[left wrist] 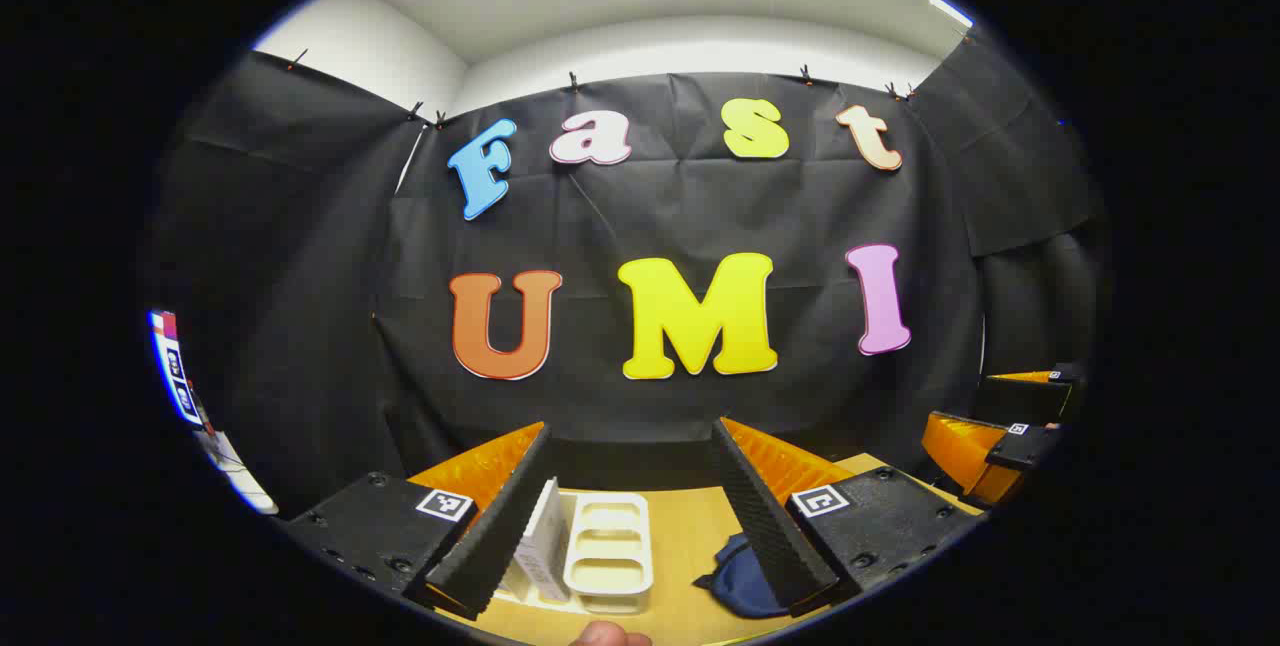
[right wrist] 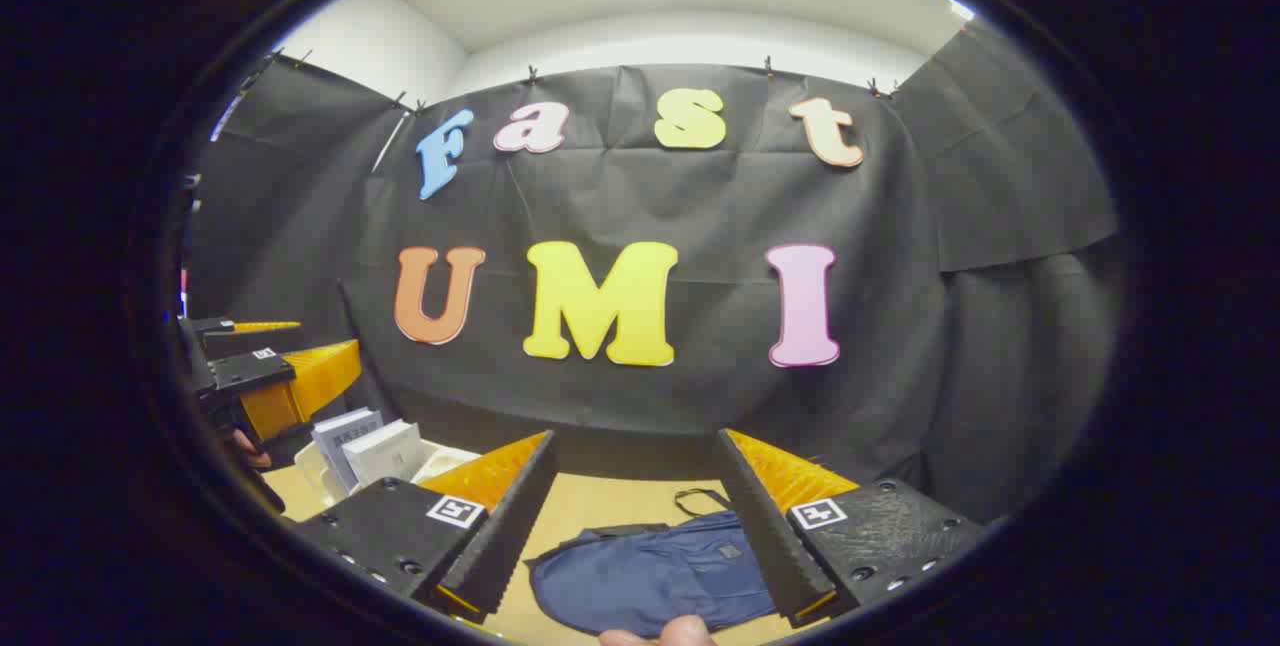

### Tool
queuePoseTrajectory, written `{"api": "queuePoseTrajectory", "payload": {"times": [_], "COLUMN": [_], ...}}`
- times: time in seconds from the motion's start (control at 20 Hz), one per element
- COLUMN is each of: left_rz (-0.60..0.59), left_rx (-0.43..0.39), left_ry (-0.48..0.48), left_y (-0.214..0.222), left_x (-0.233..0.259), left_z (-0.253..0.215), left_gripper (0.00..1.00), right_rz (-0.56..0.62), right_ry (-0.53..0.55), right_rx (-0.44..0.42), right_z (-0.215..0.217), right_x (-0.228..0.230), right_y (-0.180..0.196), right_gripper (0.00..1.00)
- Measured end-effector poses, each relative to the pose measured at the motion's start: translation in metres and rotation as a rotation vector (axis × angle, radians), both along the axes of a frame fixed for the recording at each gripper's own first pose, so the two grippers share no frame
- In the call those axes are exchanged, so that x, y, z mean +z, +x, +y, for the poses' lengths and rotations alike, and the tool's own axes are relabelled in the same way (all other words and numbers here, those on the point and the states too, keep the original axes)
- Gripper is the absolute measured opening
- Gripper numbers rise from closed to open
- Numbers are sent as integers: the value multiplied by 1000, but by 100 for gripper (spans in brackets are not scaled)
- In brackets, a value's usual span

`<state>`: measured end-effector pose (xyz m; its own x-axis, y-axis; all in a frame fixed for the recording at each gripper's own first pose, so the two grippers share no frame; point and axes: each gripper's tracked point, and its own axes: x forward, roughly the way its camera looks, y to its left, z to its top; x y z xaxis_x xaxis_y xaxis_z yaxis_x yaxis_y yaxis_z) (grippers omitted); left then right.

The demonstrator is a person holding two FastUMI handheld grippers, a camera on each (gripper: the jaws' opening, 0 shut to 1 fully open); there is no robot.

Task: Open the schoolbag, grab two books from the bookshelf and put them into the schoolbag.

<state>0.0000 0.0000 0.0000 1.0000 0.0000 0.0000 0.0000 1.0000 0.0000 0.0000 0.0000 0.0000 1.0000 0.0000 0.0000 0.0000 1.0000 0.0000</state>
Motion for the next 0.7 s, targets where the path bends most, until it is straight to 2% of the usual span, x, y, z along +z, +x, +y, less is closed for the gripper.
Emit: {"api": "queuePoseTrajectory", "payload": {"times": [0.05, 0.15, 0.25, 0.3, 0.45, 0.55, 0.7], "left_rz": [4, 2, 4, 5, 41, 47, 49], "left_rx": [13, 6, -10, -15, -24, -9, -4], "left_ry": [11, 9, -2, -11, -56, -47, -10], "left_y": [1, -2, -6, -6, -5, -5, 0], "left_x": [1, 0, -5, -6, -18, -17, -15], "left_z": [14, 28, 31, 32, 33, 41, 44], "left_gripper": [99, 100, 99, 99, 99, 99, 99], "right_rz": [23, 69, 78, 77, 91, 96, 88], "right_ry": [-4, -32, -40, -38, -67, -69, -69], "right_rx": [-3, 4, -14, -21, -25, -4, 7], "right_z": [10, 26, 27, 28, 37, 47, 55], "right_x": [-2, -6, -4, -2, -2, -2, 3], "right_y": [3, 2, -1, -3, -2, 2, 7], "right_gripper": [95, 98, 93, 95, 95, 98, 95]}}
